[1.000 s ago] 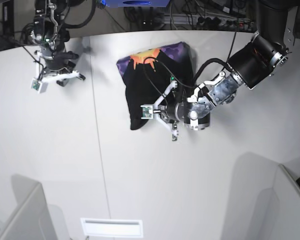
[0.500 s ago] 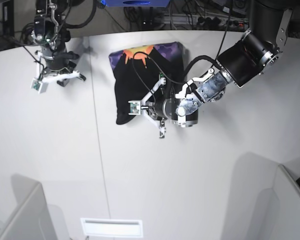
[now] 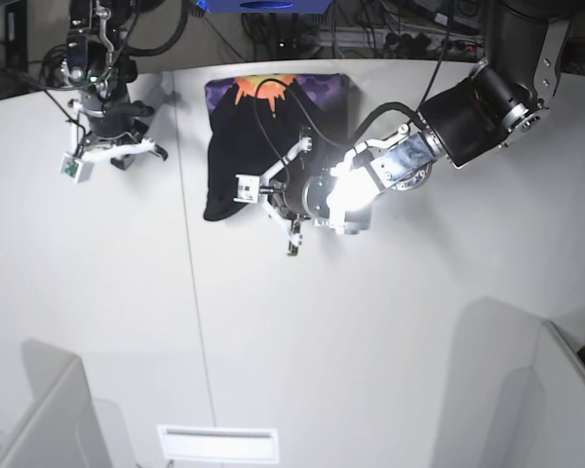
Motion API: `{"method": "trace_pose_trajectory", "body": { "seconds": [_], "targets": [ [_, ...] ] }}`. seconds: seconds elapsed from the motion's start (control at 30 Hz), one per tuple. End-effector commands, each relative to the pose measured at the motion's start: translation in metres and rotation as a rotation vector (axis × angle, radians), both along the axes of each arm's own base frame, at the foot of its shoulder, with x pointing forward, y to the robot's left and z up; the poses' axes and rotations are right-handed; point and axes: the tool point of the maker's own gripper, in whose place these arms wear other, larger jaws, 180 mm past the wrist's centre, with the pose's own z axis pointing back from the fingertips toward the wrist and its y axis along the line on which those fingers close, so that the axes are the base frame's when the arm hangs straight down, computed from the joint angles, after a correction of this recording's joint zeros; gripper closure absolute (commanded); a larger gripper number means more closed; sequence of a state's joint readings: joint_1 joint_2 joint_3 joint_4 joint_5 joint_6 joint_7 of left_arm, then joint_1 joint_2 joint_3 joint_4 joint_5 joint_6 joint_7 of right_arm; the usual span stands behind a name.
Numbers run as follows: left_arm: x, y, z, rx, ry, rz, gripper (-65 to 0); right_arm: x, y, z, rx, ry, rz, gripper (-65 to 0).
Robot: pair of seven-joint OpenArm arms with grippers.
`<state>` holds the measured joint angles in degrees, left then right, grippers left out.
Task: Fold the T-shirt properly
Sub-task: 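Flatten and square the folded bundle with the left gripper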
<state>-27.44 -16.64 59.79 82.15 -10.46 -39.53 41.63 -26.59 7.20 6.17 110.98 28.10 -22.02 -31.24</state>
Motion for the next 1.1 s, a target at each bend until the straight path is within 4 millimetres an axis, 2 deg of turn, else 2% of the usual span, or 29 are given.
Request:
{"method": "trace_pose_trajectory", "body": {
  "seconds": [0.0,0.4,0.43,0.6,0.73,0.8,0.9,1.07],
  "targets": [
    [0.010,0.004,0.004,0.028,-0.042,-0.010,0.0,0.005,-0.004,0.008,-0.021,-0.033,-0.002,0.0],
    [0.029,0.004,0.012,0.044,-0.086,-0.006,0.0,0.004,-0.004,0.008,-0.021,-0.032,-0.001,0.0],
    [0.032,0.004,0.015,0.043,-0.093,-0.005,-1.6,0.004,-0.004,0.008,-0.021,-0.031,-0.001,0.0],
    [0.042,0.003,0.022,0.040,-0.116,-0.001,-28.3,0.004,-0.002,0.007,-0.018,-0.031,0.005,0.0],
    [0.050,0.003,0.029,0.037,-0.137,0.001,-43.4,0.004,-0.001,0.007,-0.017,-0.030,0.008,0.0],
    [0.053,0.002,0.033,0.034,-0.146,0.001,-47.9,0.004,-0.001,0.007,-0.017,-0.030,0.008,0.0],
    [0.061,0.002,0.042,0.012,-0.163,0.019,-50.0,0.004,-0.001,0.007,-0.017,-0.030,0.008,0.0],
    [0.081,-0.003,0.082,-0.100,-0.227,0.086,-49.7,0.004,-0.001,0.007,-0.017,-0.030,0.008,0.0]
  ]
}}
